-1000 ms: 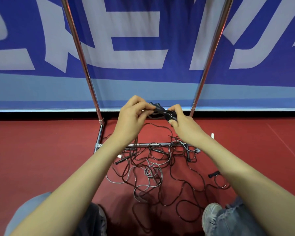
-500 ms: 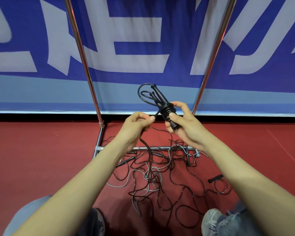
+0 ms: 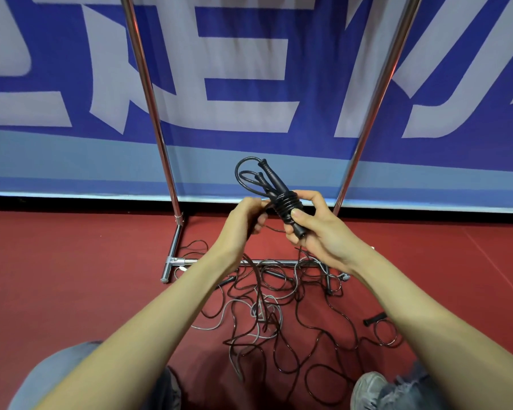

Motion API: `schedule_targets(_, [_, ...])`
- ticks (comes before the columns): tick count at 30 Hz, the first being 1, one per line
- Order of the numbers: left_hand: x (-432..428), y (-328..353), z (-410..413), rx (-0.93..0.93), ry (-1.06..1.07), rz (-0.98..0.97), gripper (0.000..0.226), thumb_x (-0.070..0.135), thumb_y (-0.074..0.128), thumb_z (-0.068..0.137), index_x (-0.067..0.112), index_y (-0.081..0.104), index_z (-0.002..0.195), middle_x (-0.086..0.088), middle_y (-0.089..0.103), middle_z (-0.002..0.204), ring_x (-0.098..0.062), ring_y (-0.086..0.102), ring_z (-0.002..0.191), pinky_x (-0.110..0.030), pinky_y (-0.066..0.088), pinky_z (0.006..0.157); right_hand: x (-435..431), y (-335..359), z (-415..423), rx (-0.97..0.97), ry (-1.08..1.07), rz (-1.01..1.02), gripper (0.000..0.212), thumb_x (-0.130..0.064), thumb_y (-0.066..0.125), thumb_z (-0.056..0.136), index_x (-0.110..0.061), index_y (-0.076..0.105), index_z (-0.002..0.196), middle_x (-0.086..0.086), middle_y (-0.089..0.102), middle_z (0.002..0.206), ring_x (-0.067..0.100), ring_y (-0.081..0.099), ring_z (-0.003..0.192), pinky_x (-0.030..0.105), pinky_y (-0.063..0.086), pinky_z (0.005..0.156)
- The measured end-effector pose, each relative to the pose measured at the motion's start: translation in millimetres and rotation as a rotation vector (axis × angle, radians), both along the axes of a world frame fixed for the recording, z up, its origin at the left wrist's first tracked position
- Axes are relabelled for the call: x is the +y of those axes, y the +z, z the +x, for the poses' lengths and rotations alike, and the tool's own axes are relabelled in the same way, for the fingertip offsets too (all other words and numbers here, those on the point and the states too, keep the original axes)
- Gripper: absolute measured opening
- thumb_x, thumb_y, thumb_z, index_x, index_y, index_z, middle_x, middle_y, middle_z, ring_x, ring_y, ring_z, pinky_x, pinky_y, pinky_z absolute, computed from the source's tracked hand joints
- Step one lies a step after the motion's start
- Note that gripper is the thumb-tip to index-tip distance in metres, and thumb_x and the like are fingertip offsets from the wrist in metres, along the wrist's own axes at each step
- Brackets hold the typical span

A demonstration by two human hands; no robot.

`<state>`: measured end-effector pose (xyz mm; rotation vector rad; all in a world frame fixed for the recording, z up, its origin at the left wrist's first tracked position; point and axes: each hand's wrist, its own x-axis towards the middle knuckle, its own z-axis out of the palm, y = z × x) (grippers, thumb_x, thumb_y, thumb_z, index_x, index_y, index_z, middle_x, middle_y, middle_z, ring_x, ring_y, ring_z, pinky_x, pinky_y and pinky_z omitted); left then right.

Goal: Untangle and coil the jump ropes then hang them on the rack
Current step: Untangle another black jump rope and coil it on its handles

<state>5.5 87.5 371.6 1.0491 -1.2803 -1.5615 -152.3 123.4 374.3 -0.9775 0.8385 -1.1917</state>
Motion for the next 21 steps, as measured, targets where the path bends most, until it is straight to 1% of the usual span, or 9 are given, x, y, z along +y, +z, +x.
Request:
schedule_targets(2, [0,-1,-1,-0.004,-0.007,0.014,0.037,0.049,0.051,0.092,0.015,0.064,0.095,0.008,0.036,0.06,-0.009,0.029,0.057,-0.025,0.028,0.059,1,1,-1,0.054,0.021,-0.025,0.028,-0.004,0.046,0.096,-0.019,0.042,0.12,0.011,0.051,0.076,0.017,0.049,0.064,0.026,0.041,0.059])
schedule_targets(4, [1,-3,-3,0.021,-0.022,0.049,0.034,0.046,0.055,0.091,0.013,0.059,0.096,0.009,0.036,0.058,-0.009,0.026,0.055,-0.027,0.024,0.058,1,1,-3,0.12,0.038,-0.043,0.028,-0.006,0.046,0.096,-0.023,0.043,0.118,0.011,0.051,0.077,0.017,0.049,0.066,0.028,0.04,0.063])
schedule_targets(7, [5,-4,-4,0.033,-0.078,0.072,0.025,0.039,0.053,0.095,0.02,0.063,0.083,0.009,0.041,0.06,-0.007,0.028,0.053,-0.027,0.023,0.058,0,2,-4,0.261,0.036,-0.063,0.034,-0.005,0.043,0.1,-0.026,0.036,0.126,0.01,0.05,0.073,0.017,0.048,0.064,0.027,0.04,0.061])
schedule_targets(9, [7,-4,-4,0.026,-0.101,0.092,0.023,0.039,0.051,0.096,0.022,0.066,0.09,0.008,0.044,0.063,-0.006,0.031,0.053,-0.026,0.025,0.057,-1,3,-4,0.346,0.024,-0.044,0.041,-0.007,0.042,0.101,-0.03,0.029,0.133,0.009,0.05,0.072,0.018,0.047,0.063,0.028,0.041,0.062])
schedule_targets(11, [9,-4,-4,0.029,-0.114,0.123,0.022,0.038,0.053,0.095,0.022,0.067,0.097,0.009,0.047,0.064,-0.006,0.034,0.054,-0.024,0.026,0.057,-1,2,-4,0.436,0.03,-0.044,0.04,-0.01,0.04,0.102,-0.03,0.028,0.135,0.008,0.05,0.074,0.017,0.047,0.065,0.028,0.041,0.063])
schedule_targets(13, [9,-5,-4,0.024,-0.098,0.134,0.018,0.037,0.056,0.093,0.021,0.065,0.09,0.008,0.051,0.066,-0.007,0.035,0.055,-0.024,0.026,0.056,-1,1,-4,0.508,0.047,-0.057,0.035,-0.012,0.038,0.103,-0.026,0.033,0.135,0.008,0.051,0.078,0.018,0.046,0.068,0.027,0.04,0.063])
schedule_targets(15, [8,-6,-4,0.033,-0.043,0.125,0.017,0.034,0.06,0.091,0.022,0.06,0.08,0.007,0.056,0.068,-0.007,0.035,0.054,-0.023,0.026,0.054,-3,-1,-3,0.554,0.05,-0.045,0.042,-0.014,0.037,0.104,-0.028,0.03,0.143,0.007,0.053,0.081,0.016,0.045,0.069,0.026,0.039,0.063])
schedule_targets(18, [7,-10,-3,0.041,0.016,0.121,0.016,0.031,0.061,0.092,0.023,0.058,0.078,0.008,0.061,0.07,-0.007,0.034,0.054,-0.023,0.026,0.053,-3,-3,1,0.539,0.033,0.018,0.06,-0.012,0.039,0.103,-0.029,0.009,0.152,0.006,0.057,0.085,0.015,0.047,0.07,0.025,0.041,0.065])
schedule_targets(21, [6,-12,-2,0.068,0.004,0.144,0.01,0.028,0.059,0.093,0.024,0.063,0.085,0.01,0.06,0.072,-0.007,0.033,0.054,-0.024,0.024,0.055,-3,-5,4,0.424,0.032,0.062,0.065,-0.003,0.04,0.101,-0.025,0.008,0.153,0.012,0.059,0.091,0.014,0.049,0.071,0.025,0.042,0.064])
